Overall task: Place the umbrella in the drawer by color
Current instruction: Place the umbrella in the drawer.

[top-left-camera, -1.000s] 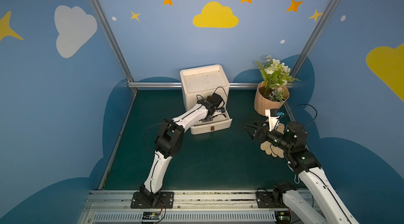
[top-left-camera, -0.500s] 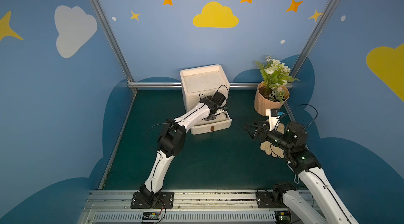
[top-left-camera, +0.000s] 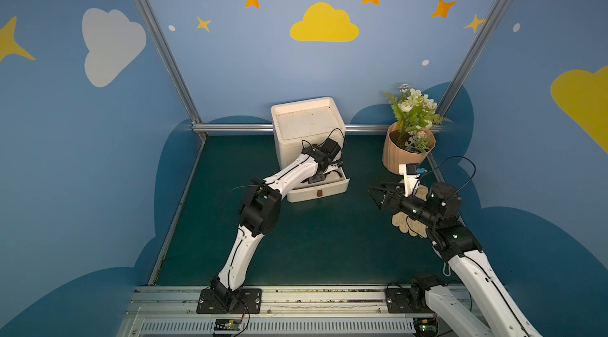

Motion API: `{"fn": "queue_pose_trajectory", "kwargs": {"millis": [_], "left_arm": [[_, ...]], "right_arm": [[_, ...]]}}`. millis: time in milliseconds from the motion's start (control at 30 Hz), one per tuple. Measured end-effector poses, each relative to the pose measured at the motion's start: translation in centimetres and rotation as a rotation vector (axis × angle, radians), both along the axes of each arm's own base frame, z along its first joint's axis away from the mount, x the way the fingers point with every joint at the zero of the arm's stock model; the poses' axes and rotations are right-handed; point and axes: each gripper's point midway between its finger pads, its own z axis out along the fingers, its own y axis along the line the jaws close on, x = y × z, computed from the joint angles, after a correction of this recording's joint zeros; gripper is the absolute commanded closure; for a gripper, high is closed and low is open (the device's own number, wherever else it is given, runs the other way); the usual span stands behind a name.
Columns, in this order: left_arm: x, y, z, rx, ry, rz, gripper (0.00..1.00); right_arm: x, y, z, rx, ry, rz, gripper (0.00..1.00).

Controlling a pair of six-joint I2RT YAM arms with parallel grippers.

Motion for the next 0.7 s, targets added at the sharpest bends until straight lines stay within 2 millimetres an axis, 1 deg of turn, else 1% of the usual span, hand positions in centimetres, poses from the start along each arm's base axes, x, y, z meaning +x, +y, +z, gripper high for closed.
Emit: {"fn": "queue_pose_trajectory", "kwargs": {"millis": [67,100,133,200,233,300,333,400,533,633,700], "left_arm": [[0.2,-0.4,2.5,-0.047,-0.03,0.007,0.24],[0.1,-0.8,4.1,-0.085,-0.045,0.008,0.2],[0.0,-1.0,5.6,-0.115,-0.064,0.008,0.18],[-0.5,-1.4,9.4,-0.183,-0.111,0.004,0.18],[-0.7,-1.4,11.0,-0.21,-0.133,0.002,0.18],[-1.0,-1.2,14.6,-0.276,-0.193,0.014,0.18],[-1.0,-0.9,15.9,-0.301,-0.215,0.023,0.18],[-1.1,0.0,18.4,-0.364,-0.255,0.065,0.18],[-0.9,2.6,21.9,-0.515,-0.291,0.188,0.17],[-0.9,5.5,24.1,-0.646,-0.306,0.312,0.15],[-0.8,7.9,25.7,-0.749,-0.318,0.419,0.12]], "right_arm": [[0.2,0.1,-0.4,0.008,0.027,-0.001,0.02],[0.4,0.2,-0.7,0.014,0.045,-0.001,0.02],[0.5,0.3,-0.9,0.018,0.062,0.001,0.02],[0.8,0.5,-1.7,0.026,0.102,0.005,0.02],[1.0,0.6,-2.0,0.029,0.121,0.006,0.02],[1.3,0.8,-2.7,0.036,0.158,0.005,0.02],[1.4,0.8,-2.9,0.041,0.174,0.005,0.03],[1.5,1.0,-3.5,0.053,0.214,0.008,0.08],[2.1,2.0,-4.7,0.087,0.295,0.025,0.16],[2.8,3.7,-6.1,0.114,0.356,0.063,0.2],[3.0,5.4,-8.2,0.116,0.422,0.096,0.22]]}}
